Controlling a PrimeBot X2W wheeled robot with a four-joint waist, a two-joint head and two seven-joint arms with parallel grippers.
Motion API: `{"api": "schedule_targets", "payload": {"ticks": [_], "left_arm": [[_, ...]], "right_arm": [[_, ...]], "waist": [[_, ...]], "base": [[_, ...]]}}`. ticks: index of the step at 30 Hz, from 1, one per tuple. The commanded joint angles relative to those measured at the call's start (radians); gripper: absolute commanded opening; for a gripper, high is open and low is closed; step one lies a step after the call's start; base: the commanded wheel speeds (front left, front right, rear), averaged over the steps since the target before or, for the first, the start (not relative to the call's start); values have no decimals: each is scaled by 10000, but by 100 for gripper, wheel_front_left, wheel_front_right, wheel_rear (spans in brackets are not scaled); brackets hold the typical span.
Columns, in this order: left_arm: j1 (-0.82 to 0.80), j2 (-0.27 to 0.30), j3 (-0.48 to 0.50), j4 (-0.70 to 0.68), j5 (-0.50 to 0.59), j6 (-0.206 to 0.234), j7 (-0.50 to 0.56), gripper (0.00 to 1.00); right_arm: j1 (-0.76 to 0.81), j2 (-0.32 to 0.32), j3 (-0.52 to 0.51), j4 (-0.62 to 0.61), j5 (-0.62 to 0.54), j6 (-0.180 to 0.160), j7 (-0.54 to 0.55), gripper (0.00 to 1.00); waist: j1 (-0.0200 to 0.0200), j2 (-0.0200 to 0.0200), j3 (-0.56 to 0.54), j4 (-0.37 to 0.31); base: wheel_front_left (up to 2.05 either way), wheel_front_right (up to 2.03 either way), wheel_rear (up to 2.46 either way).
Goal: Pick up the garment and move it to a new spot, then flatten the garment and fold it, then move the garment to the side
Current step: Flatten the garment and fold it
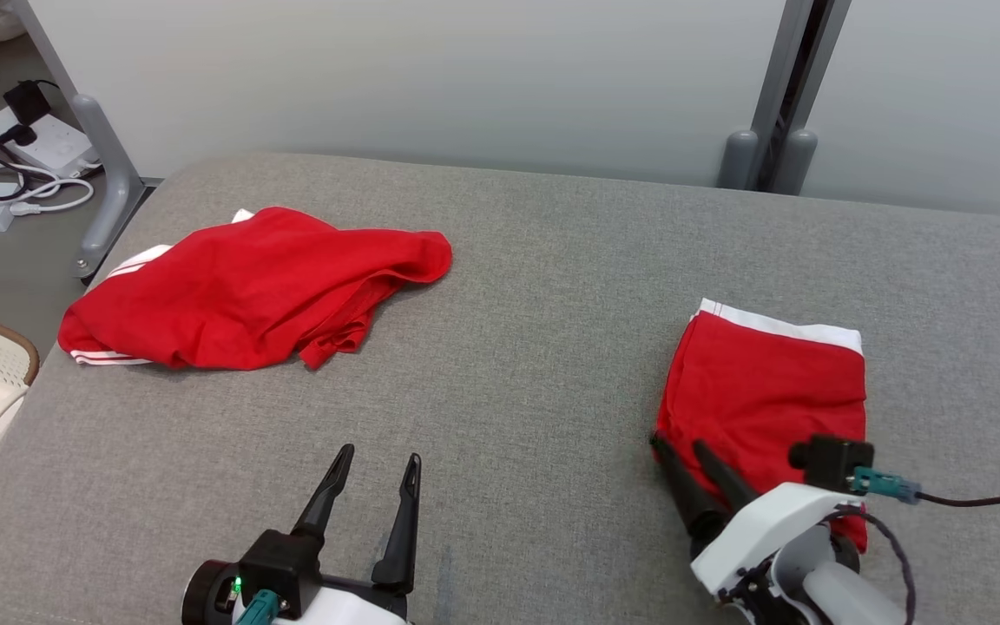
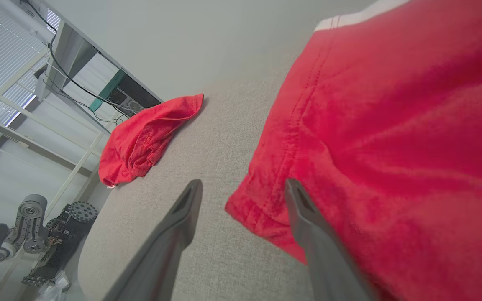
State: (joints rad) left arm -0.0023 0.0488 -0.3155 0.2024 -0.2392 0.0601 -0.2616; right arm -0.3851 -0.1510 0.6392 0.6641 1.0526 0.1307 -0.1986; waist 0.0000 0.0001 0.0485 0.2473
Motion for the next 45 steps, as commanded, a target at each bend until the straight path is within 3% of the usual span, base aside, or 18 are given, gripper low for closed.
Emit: {"api": "schedule_targets", "payload": {"ticks": [1, 13, 22, 28, 34, 38, 45], "left_arm": [[9, 37, 10, -9, -44, 53, -37, 100], [114, 37, 120, 13, -38, 73, -37, 100], [224, 37, 289, -121, -17, 104, -37, 100], [249, 39, 485, -301, -51, 81, -37, 100], [127, 37, 679, -429, -42, 84, -37, 100], [134, 37, 870, -519, -42, 82, -37, 100], [177, 37, 1090, -629, -49, 56, -37, 100]], "right_arm": [[-56, 90, 138, 47, -44, -1, 108, 100], [86, 567, 1030, -235, -34, -1, 560, 100], [-277, -512, 187, -1233, -452, -1, -194, 100], [-68, -1335, -899, -1634, -1192, -1, -478, 100], [351, -1741, -2155, -1657, -2806, -1, -646, 100], [907, -1470, -3734, -2126, -4666, -1, -675, 100], [2071, -432, -5858, -3497, -6775, -1, -663, 100]], "waist": [[0, -1, 2, -4], [0, -1, -169, -260], [0, -1, -365, -724], [0, -1, -448, -1174], [0, -1, -452, -1570], [0, -1, -443, -1837], [0, -1, -409, -2031]], "base": [[0, 0, 0], [0, 0, 0], [0, 0, 0], [0, 0, 0], [0, 0, 0], [0, 0, 0], [0, 0, 0]]}}
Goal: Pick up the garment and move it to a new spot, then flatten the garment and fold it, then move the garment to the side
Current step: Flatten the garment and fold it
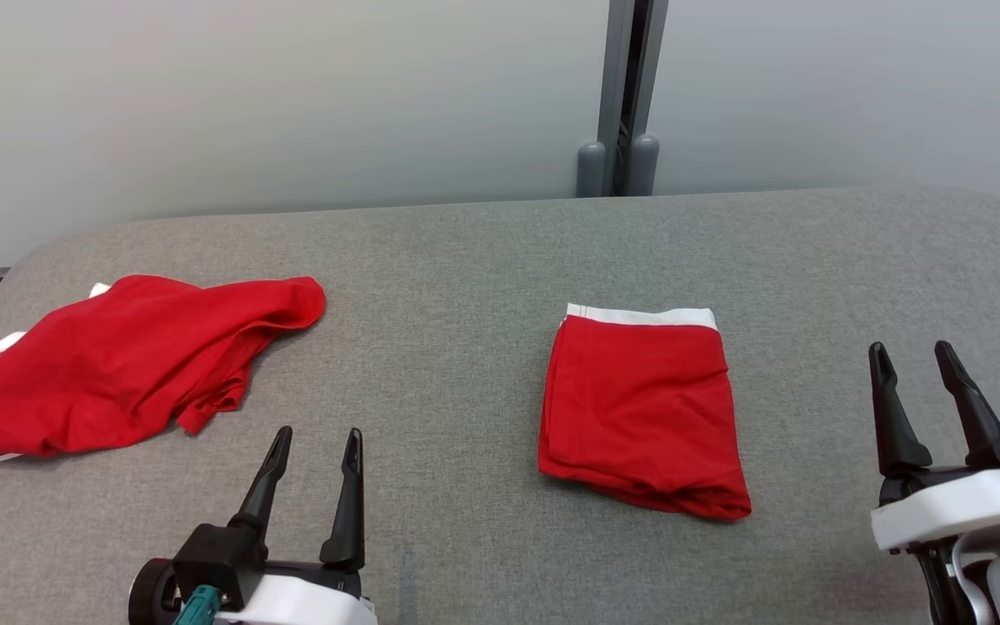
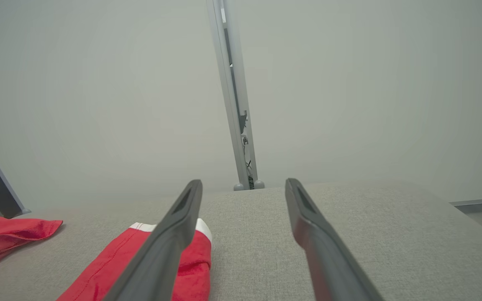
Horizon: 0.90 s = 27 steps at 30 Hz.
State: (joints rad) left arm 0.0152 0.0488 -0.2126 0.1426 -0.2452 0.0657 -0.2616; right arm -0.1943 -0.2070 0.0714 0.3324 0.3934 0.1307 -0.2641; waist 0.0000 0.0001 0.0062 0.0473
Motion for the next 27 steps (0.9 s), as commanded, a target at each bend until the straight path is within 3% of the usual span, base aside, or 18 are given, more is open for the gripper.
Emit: {"api": "schedule_targets", "payload": {"ticks": [1, 9, 27], "left_arm": [[24, 39, 96, -48, 4, 10, -37, 100], [171, 37, 102, -129, -45, 82, -37, 100], [64, 37, 109, -149, 61, 42, -37, 100]], "right_arm": [[284, 239, -370, -340, -374, -1, -8, 100], [862, 796, -1163, -1052, -1260, -1, -9, 100], [951, 1045, -1238, -1050, -1457, -1, -11, 100]], "waist": [[0, -1, 24, -50], [0, -1, 92, -75], [0, -1, 219, 55]], "base": [[0, 0, 0], [0, 0, 0], [0, 0, 0]]}}
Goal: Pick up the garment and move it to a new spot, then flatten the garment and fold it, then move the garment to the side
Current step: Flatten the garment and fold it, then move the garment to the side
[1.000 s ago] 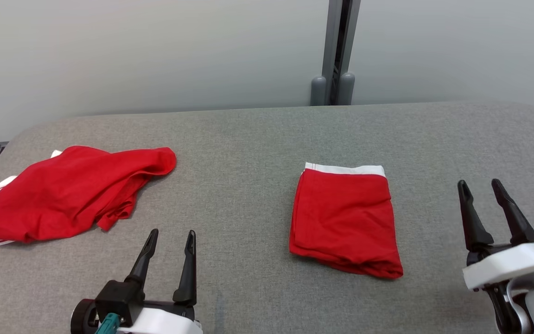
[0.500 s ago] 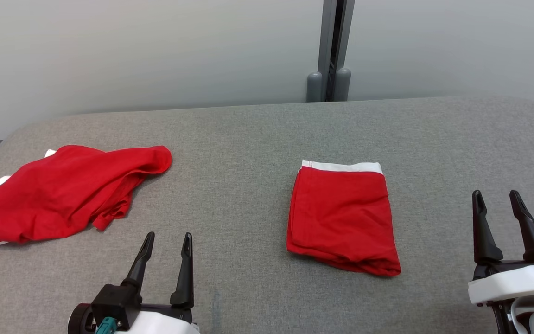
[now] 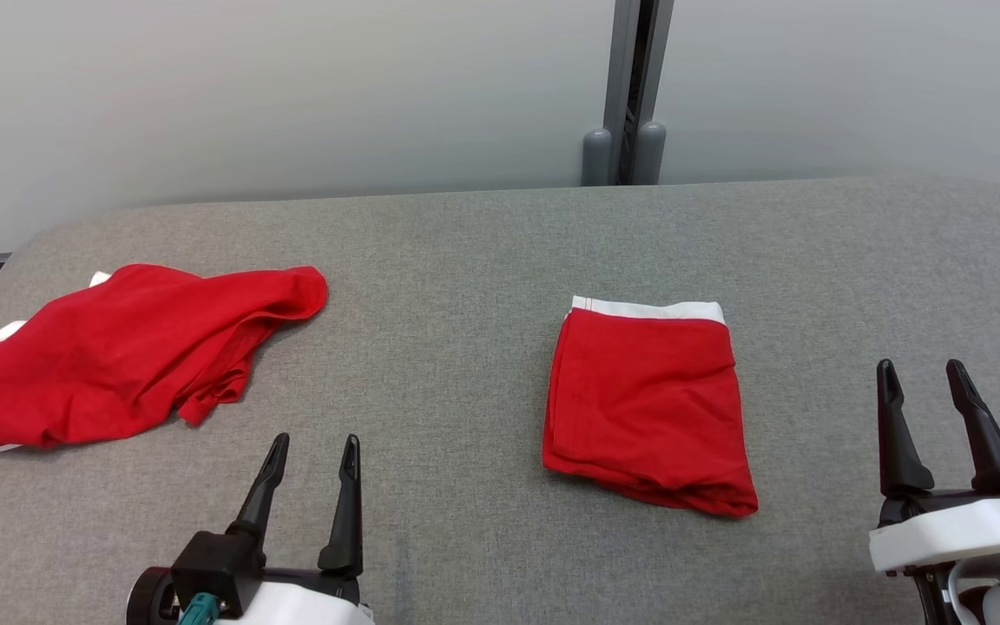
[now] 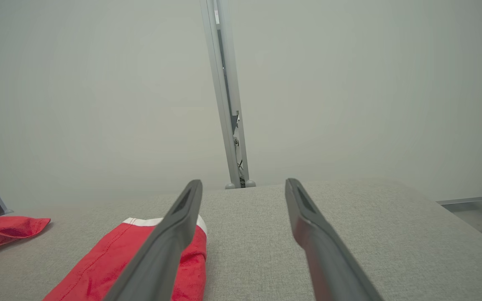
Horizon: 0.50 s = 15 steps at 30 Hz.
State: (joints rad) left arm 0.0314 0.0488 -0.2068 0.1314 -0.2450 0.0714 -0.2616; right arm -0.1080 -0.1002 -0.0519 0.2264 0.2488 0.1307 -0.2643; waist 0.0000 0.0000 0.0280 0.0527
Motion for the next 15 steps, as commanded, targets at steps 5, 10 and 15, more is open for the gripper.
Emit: {"api": "schedule_targets", "payload": {"ticks": [5, 10, 15], "left_arm": [[-92, 37, 40, -32, 69, -19, -37, 100], [-140, 37, 11, -39, 71, -24, -37, 100], [-243, 36, -72, -30, 52, -40, -37, 100]], "right_arm": [[79, -18, 6, 54, -3, -1, -9, 100], [45, 36, -74, 100, 233, -1, -9, 100], [-71, -98, 148, 409, 393, -1, -9, 100]], "waist": [[0, 0, 5, 2], [0, 0, 44, 16], [0, 0, 224, 101]], "base": [[0, 0, 0], [0, 0, 0], [0, 0, 0]]}}
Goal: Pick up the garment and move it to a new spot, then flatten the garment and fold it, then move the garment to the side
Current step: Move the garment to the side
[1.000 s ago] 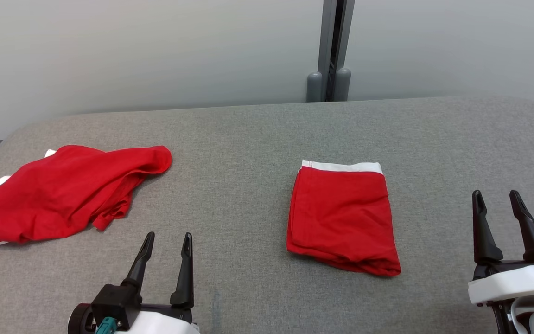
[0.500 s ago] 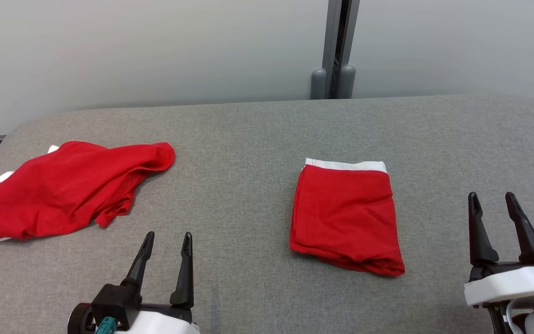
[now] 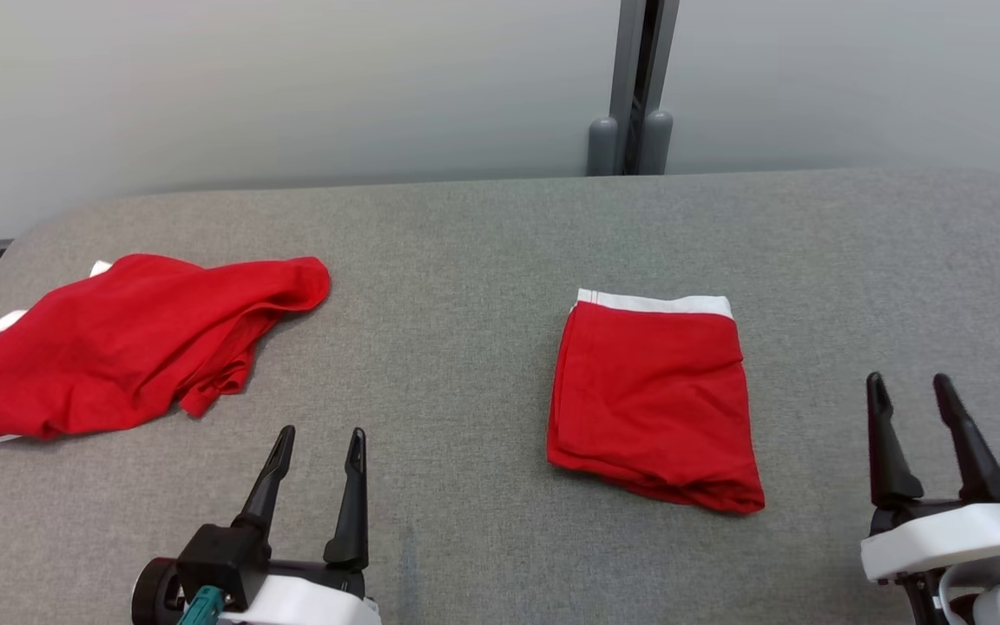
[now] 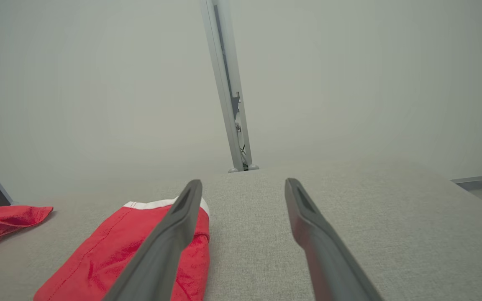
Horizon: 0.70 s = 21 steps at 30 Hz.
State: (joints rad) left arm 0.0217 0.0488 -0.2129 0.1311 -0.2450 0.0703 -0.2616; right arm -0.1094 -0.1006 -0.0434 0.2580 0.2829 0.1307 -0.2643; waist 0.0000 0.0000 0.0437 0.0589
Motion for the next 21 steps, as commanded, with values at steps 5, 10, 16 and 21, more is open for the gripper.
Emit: {"api": "schedule_targets", "payload": {"ticks": [5, 10, 16, 21], "left_arm": [[-370, 39, -144, 12, 72, -46, -37, 100], [-584, 40, -263, 113, 94, -109, -37, 100], [-826, 37, -396, 164, 116, -122, -37, 100], [-958, 37, -460, 173, 108, -103, -37, 100]], "right_arm": [[-621, -403, 825, 1096, 934, -1, 455, 100], [-1342, -711, 1658, 2088, 2341, -1, 1173, 100], [-1988, -1107, 2438, 3041, 4042, -1, 2007, 100], [-2347, -1345, 2931, 3508, 4811, -1, 2435, 100]], "waist": [[0, 0, 447, 224], [0, 0, 825, 508], [0, 0, 1170, 874], [0, 0, 1320, 1056]], "base": [[0, 0, 0], [0, 0, 0], [0, 0, 0], [0, 0, 0]]}}
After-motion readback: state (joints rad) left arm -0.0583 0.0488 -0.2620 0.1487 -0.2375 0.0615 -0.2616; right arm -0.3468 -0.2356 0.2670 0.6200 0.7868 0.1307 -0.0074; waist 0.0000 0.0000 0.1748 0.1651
